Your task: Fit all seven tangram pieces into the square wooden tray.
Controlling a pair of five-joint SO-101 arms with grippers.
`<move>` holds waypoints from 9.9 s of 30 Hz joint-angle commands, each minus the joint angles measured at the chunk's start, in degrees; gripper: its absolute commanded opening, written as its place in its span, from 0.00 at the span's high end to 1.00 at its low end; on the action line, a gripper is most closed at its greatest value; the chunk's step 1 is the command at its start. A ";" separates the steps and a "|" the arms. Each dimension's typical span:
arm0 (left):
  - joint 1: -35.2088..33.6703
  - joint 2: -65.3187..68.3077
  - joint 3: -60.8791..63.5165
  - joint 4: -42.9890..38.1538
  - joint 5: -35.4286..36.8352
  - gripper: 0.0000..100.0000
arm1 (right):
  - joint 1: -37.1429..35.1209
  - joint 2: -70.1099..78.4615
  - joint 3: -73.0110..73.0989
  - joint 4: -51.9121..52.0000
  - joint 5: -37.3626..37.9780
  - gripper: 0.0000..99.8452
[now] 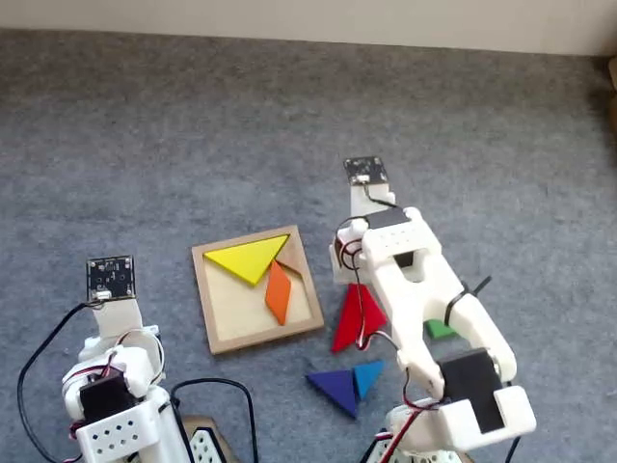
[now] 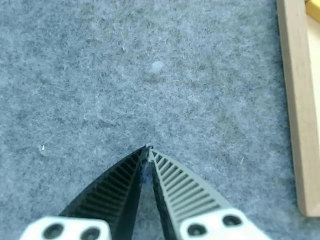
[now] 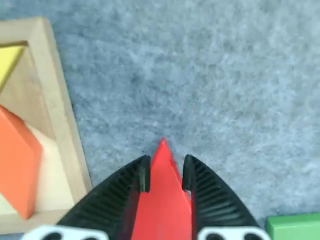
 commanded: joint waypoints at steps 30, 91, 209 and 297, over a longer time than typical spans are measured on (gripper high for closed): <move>-0.57 -2.33 1.19 0.18 -0.35 0.99 | -5.14 10.42 4.18 1.98 -10.29 0.83; -0.57 -2.33 1.19 0.18 -0.35 0.99 | -15.08 -15.43 -0.48 6.73 -1.41 0.99; -0.57 -2.33 1.19 0.18 -0.35 0.99 | -30.29 19.21 -25.45 14.73 -1.49 0.99; -0.57 -2.33 1.19 0.18 -0.35 0.99 | -36.62 -27.74 30.81 6.11 -11.08 0.68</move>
